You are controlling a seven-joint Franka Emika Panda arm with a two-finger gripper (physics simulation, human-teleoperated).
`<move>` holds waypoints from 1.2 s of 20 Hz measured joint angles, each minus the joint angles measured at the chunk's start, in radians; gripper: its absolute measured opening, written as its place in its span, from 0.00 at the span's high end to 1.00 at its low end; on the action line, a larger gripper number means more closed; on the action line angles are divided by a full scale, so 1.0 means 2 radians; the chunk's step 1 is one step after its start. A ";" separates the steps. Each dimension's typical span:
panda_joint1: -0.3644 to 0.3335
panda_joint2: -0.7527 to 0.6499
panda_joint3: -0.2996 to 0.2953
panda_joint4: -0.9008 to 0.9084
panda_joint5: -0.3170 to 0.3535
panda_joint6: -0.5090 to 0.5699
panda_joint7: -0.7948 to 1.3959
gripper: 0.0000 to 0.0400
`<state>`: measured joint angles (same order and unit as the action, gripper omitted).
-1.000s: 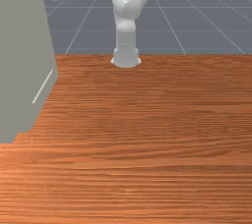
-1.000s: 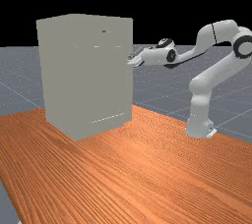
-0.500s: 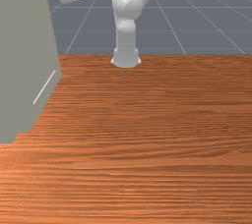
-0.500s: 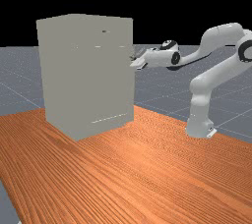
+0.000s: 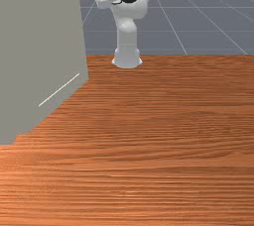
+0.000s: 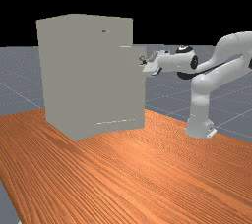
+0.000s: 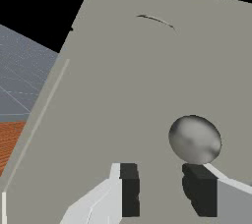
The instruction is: Open the cabinet door
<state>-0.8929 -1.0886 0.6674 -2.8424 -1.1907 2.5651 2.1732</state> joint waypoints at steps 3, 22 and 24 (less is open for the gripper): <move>0.072 -0.017 0.041 0.016 0.053 -0.038 -0.023 0.90; 0.163 0.032 -0.393 0.087 0.177 -0.115 -0.359 1.00; 0.166 0.018 -0.364 0.066 0.173 -0.105 -0.330 1.00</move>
<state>-0.5614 -1.0524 -0.0607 -2.7107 -0.8455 2.3546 1.5133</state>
